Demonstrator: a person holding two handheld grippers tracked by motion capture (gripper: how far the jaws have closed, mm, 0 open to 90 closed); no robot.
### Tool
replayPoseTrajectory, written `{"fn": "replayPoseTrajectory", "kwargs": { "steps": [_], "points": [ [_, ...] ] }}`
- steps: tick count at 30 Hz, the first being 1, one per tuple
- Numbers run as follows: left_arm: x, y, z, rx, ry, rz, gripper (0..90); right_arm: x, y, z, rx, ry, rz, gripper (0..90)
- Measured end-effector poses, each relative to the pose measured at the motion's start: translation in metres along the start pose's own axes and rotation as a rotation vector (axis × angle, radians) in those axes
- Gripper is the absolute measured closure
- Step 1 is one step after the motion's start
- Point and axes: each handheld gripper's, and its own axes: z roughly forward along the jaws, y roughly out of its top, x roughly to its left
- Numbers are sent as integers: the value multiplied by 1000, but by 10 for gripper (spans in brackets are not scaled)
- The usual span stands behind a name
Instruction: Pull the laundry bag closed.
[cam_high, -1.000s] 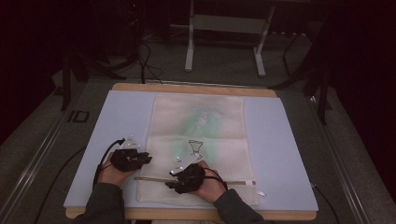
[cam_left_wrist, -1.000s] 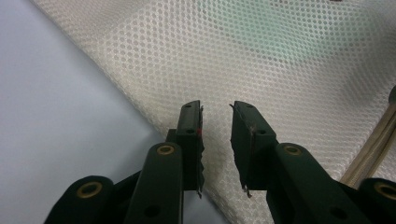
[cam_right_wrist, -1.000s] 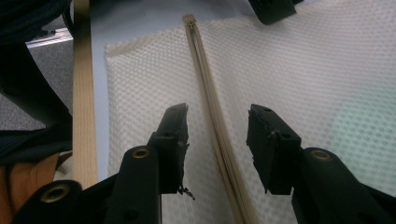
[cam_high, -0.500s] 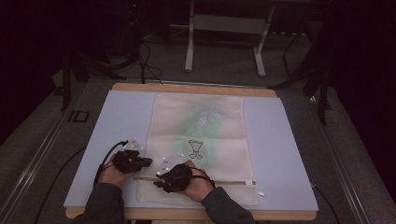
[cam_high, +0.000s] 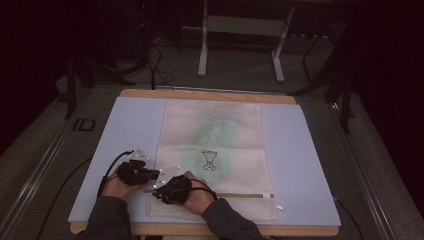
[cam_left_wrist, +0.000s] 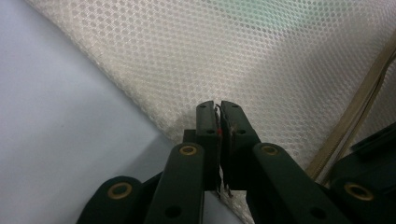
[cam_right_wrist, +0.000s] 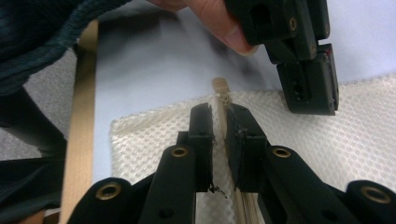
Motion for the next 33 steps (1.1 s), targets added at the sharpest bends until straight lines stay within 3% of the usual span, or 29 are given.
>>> {"fn": "replayPoseTrajectory", "kwargs": {
  "steps": [16,22,33],
  "points": [
    [4,-1,1,-18,-34,-50,844,-3,19,22,1,-5,-3,800],
    [6,-2,-2,-38,-21,-62,842,-5,21,24,2,-6,0,793],
    [8,-2,-6,-59,9,-79,835,-3,26,41,53,-12,-22,797]
  ]
}}
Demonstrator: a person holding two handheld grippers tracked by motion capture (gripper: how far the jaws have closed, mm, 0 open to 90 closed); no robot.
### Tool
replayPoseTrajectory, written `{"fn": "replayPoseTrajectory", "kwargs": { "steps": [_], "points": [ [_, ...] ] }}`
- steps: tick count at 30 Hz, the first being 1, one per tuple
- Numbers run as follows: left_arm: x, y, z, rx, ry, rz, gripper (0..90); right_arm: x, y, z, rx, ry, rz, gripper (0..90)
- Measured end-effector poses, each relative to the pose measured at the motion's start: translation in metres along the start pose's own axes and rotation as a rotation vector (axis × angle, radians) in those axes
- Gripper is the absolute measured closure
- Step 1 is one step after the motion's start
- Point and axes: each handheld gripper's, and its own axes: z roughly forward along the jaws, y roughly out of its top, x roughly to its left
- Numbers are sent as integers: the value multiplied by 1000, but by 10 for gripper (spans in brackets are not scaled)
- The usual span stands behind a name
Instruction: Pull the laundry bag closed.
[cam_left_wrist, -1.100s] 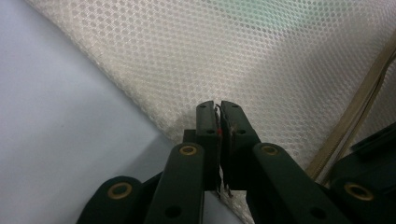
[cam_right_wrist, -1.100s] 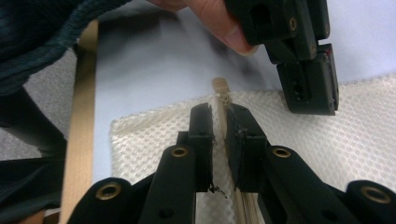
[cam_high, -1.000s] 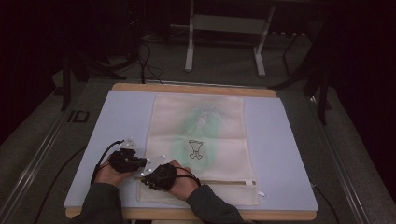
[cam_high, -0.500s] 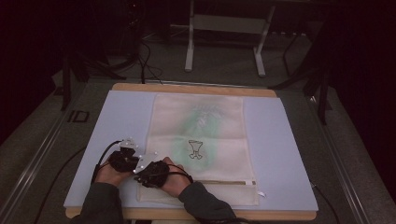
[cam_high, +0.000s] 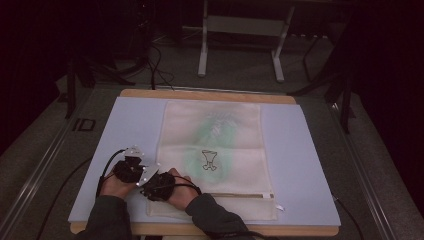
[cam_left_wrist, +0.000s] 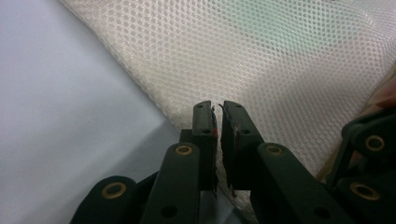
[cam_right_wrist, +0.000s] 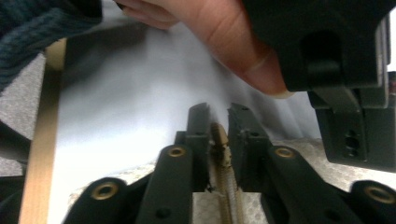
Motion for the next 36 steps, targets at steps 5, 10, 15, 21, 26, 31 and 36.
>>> {"fn": "replayPoseTrajectory", "kwargs": {
  "steps": [5,10,15,21,26,31,36],
  "points": [
    [0,0,-2,-8,13,6,835,0,2,-1,9,-11,4,814],
    [1,0,-3,-17,19,-2,836,-1,2,-6,-14,-9,15,816],
    [1,0,-4,-24,25,-5,837,1,2,-12,-25,-17,4,821],
    [1,0,-4,-27,29,-9,836,-1,-1,-19,-21,-10,7,867],
    [2,0,-5,-29,33,-9,836,-1,1,-15,-22,-2,18,813],
    [2,-1,-6,-30,34,-8,836,0,5,-4,-3,-13,32,738],
    [3,-1,-6,-33,34,-11,835,1,4,3,32,-44,21,741]
  ]
}}
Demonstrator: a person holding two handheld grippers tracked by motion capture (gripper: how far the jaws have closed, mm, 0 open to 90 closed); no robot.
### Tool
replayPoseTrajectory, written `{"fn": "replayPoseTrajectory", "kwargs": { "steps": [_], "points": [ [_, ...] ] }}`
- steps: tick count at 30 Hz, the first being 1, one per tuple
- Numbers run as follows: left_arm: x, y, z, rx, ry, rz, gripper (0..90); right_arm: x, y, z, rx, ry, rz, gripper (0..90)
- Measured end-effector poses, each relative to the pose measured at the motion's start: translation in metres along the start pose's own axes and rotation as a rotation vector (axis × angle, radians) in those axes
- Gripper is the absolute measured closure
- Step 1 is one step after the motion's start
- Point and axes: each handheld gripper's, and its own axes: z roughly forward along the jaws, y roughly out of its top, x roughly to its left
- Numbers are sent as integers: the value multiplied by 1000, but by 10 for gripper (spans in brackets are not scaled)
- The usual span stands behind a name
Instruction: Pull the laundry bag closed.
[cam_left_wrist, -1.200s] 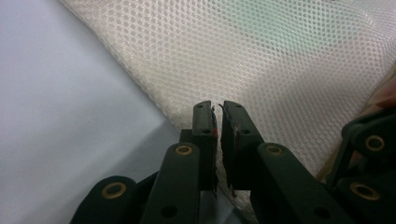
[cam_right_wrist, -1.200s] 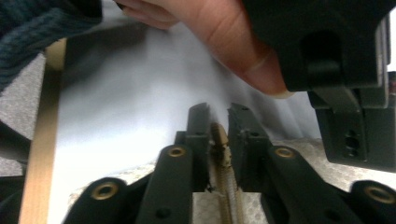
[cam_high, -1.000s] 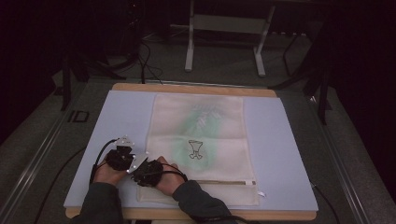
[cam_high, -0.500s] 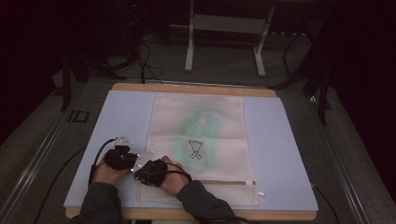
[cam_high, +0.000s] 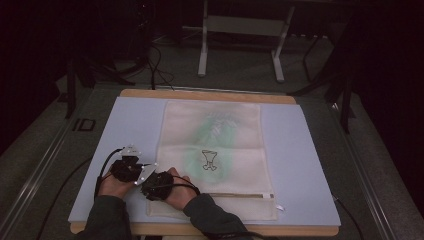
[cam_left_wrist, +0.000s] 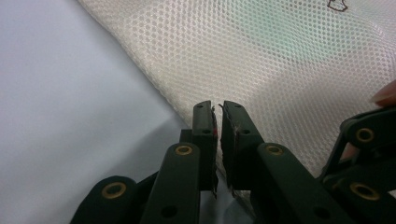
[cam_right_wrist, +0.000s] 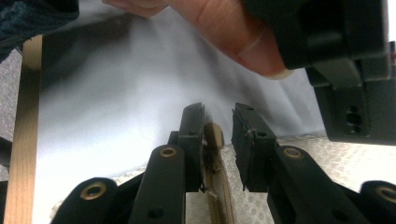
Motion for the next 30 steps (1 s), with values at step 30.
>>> {"fn": "replayPoseTrajectory", "kwargs": {
  "steps": [30],
  "points": [
    [1,-1,-3,-5,-6,-5,827,-3,-28,-35,-90,29,38,808]
  ]
}}
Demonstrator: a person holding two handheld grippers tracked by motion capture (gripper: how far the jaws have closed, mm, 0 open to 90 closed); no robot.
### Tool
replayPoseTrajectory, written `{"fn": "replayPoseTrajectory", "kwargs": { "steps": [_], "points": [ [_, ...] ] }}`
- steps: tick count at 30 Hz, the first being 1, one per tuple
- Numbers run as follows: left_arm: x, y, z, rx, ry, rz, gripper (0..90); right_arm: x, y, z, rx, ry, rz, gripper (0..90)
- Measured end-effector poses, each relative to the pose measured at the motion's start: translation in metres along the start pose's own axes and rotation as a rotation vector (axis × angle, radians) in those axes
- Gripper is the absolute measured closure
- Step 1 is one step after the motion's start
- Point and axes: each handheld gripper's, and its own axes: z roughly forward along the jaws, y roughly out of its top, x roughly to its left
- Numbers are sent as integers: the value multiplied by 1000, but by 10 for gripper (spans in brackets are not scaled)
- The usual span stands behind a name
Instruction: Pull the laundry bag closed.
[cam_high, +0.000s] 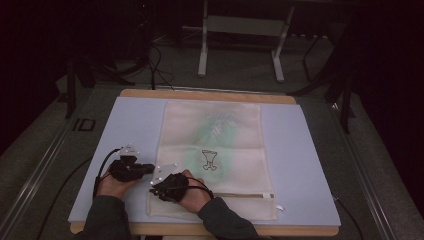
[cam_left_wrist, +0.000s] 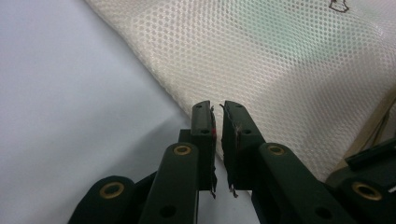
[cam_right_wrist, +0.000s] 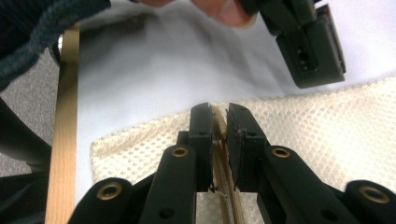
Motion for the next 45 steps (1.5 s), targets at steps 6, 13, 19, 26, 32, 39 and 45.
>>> {"fn": "replayPoseTrajectory", "kwargs": {
  "steps": [6,13,19,26,32,39,45],
  "points": [
    [-3,1,1,9,-16,20,839,-3,-5,5,18,8,16,778],
    [-4,1,1,15,-22,24,853,-2,-4,9,51,16,-7,811],
    [-8,0,-2,34,-39,55,891,-1,-6,10,50,12,-14,816],
    [-11,-2,-1,76,-87,78,893,-1,-9,10,29,13,-7,816],
    [-13,-4,4,136,-80,86,893,-2,-10,10,29,15,-2,816],
    [-15,-7,3,151,-91,90,893,-2,-10,10,25,15,-2,816],
    [-16,-10,1,151,-103,87,893,-1,-10,10,22,10,-7,816]
  ]
}}
